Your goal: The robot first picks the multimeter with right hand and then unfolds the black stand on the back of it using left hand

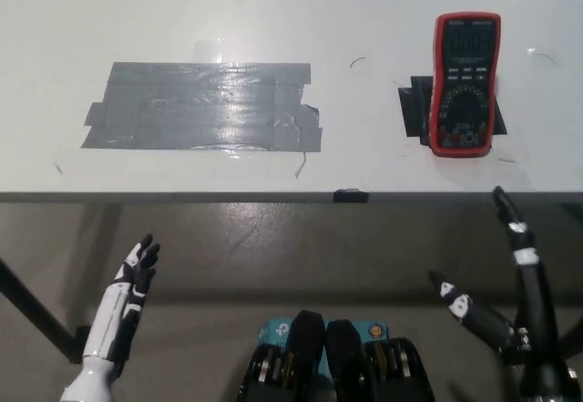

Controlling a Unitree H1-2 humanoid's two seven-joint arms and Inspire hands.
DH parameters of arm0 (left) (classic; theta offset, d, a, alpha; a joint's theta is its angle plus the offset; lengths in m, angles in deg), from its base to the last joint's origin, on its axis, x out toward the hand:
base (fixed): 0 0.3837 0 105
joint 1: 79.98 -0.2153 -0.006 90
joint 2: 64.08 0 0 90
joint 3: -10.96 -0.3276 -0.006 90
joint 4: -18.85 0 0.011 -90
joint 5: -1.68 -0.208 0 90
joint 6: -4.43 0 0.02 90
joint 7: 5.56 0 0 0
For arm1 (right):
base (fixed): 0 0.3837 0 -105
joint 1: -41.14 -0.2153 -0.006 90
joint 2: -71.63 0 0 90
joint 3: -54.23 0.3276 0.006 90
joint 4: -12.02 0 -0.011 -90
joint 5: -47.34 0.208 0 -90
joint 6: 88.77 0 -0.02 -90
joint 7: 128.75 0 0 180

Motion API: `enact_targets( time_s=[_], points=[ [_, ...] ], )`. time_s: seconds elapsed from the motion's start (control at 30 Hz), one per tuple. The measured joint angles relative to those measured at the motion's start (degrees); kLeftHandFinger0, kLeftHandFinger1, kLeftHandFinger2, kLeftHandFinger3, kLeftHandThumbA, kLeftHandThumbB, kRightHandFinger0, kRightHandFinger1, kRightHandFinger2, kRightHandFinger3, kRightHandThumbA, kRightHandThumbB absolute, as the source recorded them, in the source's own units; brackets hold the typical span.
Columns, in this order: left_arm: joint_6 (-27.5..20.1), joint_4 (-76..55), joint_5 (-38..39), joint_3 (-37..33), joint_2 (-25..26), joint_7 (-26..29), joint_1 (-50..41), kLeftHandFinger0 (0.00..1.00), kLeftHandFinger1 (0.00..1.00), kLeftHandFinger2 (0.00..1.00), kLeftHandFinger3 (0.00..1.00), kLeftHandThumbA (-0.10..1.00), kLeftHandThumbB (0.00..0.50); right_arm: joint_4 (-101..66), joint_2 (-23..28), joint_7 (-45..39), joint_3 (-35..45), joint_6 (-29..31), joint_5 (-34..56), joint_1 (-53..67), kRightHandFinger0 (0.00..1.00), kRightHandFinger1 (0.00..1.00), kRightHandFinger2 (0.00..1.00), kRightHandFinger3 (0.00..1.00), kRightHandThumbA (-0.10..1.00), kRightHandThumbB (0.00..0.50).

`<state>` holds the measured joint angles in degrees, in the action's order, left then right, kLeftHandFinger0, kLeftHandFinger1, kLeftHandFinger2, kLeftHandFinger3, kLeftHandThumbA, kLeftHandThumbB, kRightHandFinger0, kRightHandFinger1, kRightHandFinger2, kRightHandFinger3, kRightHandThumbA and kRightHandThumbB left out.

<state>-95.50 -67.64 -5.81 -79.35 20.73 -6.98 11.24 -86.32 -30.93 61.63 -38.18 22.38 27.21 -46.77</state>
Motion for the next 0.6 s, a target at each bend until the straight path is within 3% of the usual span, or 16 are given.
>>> enact_targets(
  time_s=[0.07,0.1,0.23,0.33,0.43,0.6],
  points=[
    [-0.1,-0.2,-0.5,-0.7,-0.1,0.0,0.0,1.00,1.00,1.00,1.00,0.92,0.124,-4.7,-0.9,0.4,0.6,0.0,-0.8,1.6,1.00,1.00,1.00,1.00,0.81,0.220],
    [-0.3,-0.2,-0.9,-1.2,-0.2,0.0,0.0,1.00,1.00,1.00,1.00,0.92,0.135,-7.1,-1.2,0.5,1.1,-0.1,-1.2,1.9,1.00,1.00,1.00,1.00,0.86,0.263],
    [-0.7,-0.2,-2.0,-2.4,-0.9,0.0,0.0,1.00,1.00,1.00,1.00,0.92,0.141,-15.5,-2.4,0.4,3.3,-2.2,-4.0,0.7,1.00,1.00,1.00,1.00,0.92,0.312],
    [-0.8,-0.3,-2.7,-2.7,-1.1,0.0,0.0,1.00,1.00,1.00,1.00,0.93,0.150,-20.3,-3.2,-0.2,4.6,-5.5,-6.6,-2.9,1.00,1.00,1.00,1.00,0.93,0.417],
    [-0.8,-0.3,-2.9,-2.7,-1.1,0.0,-0.2,1.00,1.00,1.00,1.00,0.93,0.141,-21.4,-3.4,-1.7,5.4,-9.6,-8.9,-8.7,1.00,1.00,1.00,1.00,0.87,0.447],
    [-0.8,-0.3,-3.0,-2.7,-1.1,0.0,-1.7,1.00,1.00,1.00,1.00,0.93,0.139,-19.7,-3.0,-3.8,6.0,-15.7,-11.9,-17.1,1.00,1.00,1.00,1.00,0.92,0.437]
  ],
)
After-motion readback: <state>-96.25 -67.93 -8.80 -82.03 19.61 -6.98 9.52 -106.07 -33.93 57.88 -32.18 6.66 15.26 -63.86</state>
